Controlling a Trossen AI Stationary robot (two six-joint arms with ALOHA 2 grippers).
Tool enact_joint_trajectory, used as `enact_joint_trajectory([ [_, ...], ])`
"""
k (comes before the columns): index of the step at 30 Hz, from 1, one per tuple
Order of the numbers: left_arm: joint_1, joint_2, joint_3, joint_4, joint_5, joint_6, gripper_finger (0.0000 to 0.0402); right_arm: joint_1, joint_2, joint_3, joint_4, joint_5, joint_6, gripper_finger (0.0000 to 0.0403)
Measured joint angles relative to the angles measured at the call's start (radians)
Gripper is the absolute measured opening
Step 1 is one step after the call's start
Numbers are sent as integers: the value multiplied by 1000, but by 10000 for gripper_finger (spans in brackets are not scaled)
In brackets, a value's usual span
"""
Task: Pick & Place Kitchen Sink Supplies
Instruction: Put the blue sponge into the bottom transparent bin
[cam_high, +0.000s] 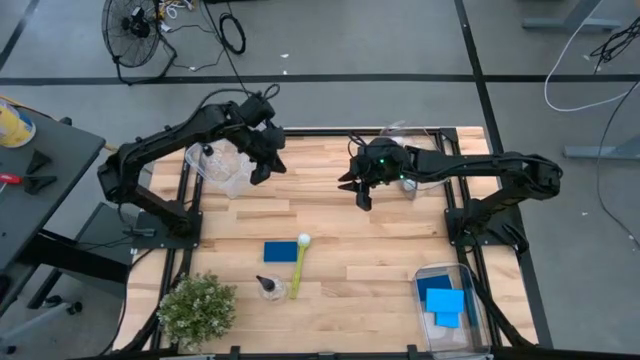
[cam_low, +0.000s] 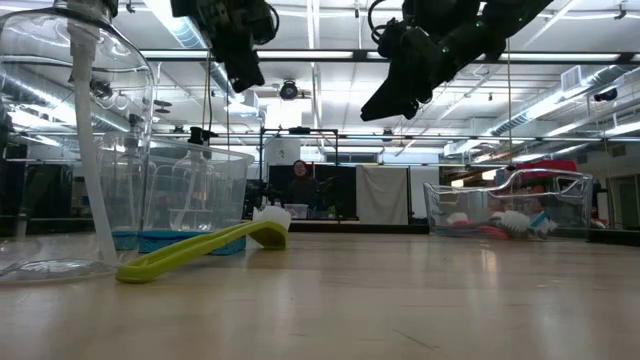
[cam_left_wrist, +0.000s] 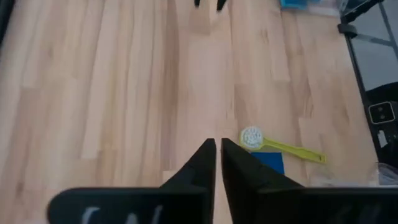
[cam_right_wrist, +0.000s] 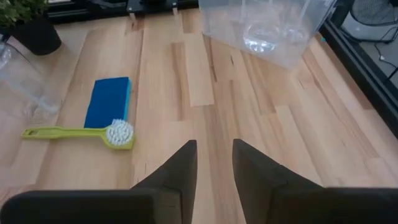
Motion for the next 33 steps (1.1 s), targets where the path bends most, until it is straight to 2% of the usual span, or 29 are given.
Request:
enact_joint_trajectory([
  [4,-4,-78,-109,79,2,-44,5,0,0,0,10,0,0,103],
  [10,-3,-218,-284,265,-3,-170,14,0,0,0,63,0,0,103],
  [19,-41,-417,-555,560,-5,-360,5,0,9,0,164,0,0,103],
  [23,-76,-477,-658,645,-65,-430,16,0,12,0,172,8,32,103],
  [27,-110,-502,-732,699,-107,-479,21,0,12,0,177,33,37,103],
  [33,-177,-501,-754,725,-74,-511,18,12,12,0,202,31,39,103],
])
